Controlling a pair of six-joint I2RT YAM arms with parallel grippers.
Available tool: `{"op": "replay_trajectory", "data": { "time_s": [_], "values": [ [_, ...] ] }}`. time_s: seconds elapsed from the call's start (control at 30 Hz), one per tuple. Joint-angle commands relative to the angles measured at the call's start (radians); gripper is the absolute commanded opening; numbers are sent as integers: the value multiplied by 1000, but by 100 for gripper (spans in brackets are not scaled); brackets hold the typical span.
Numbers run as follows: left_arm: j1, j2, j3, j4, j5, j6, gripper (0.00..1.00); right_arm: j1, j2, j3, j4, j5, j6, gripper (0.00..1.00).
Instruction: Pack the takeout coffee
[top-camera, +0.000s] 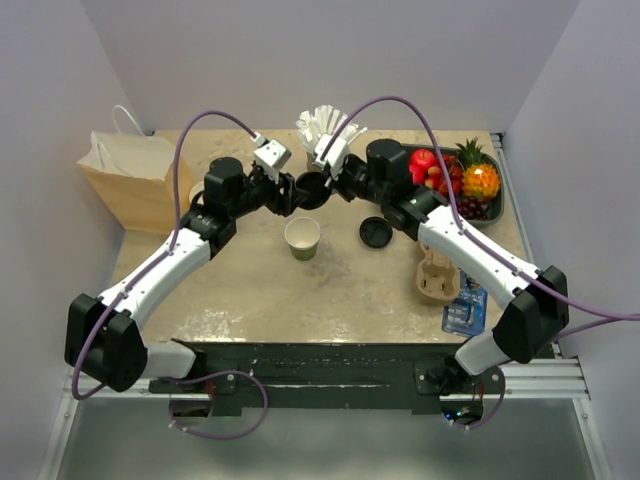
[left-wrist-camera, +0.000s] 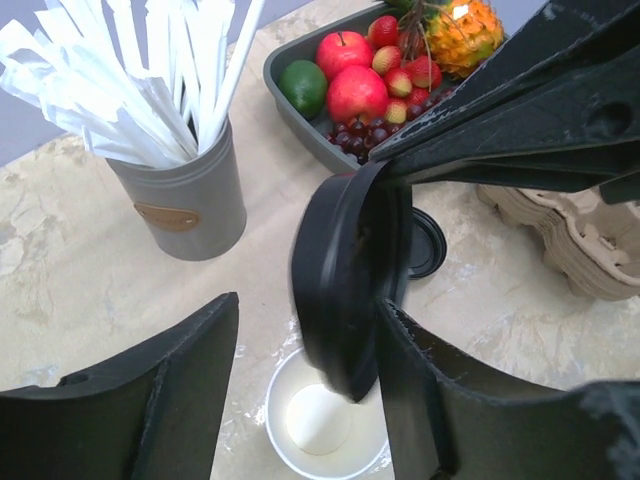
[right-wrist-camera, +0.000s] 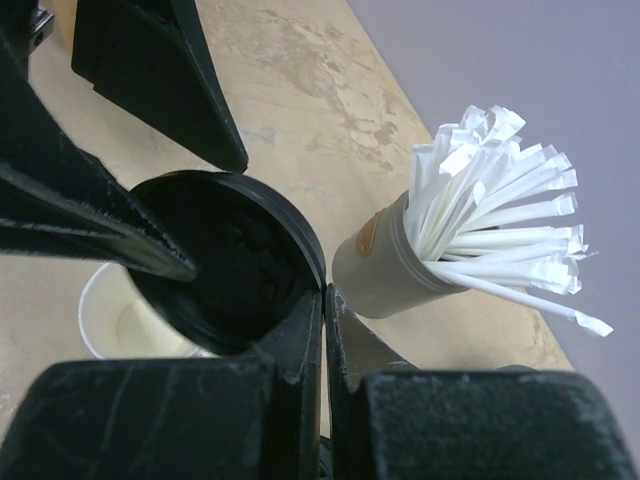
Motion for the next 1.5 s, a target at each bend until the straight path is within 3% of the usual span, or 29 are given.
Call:
{"op": "replay_trajectory", "data": {
  "time_s": [0.0, 0.1, 0.2, 0.3, 0.5, 0.77, 0.93, 1.47],
  "values": [
    [-6, -49, 9, 11, 23, 38, 67, 27, -36, -68, 100, 36, -34, 0],
    [-6, -94, 20, -119, 76, 161, 82, 56, -61, -191, 269, 120, -95, 0],
    [-4, -176, 11, -268, 98, 271, 85, 89, -72, -280, 441, 182, -152, 0],
    [36, -270, -12, -357, 72, 281, 85, 129, -61, -345, 599, 222, -204, 0],
    [62, -327, -11, -299, -143, 75, 87, 165, -23, -415, 760, 220, -281, 0],
    [63, -149, 75, -261, -255, -35, 89, 178, 28, -498, 932, 208, -347, 0],
    [115, -37, 155, -245, -232, -85, 89, 182, 60, -510, 987, 207, -376, 0],
    [145, 81, 101, -40, -142, -184, 83, 189, 119, -578, 1059, 167, -441, 0]
  ]
}}
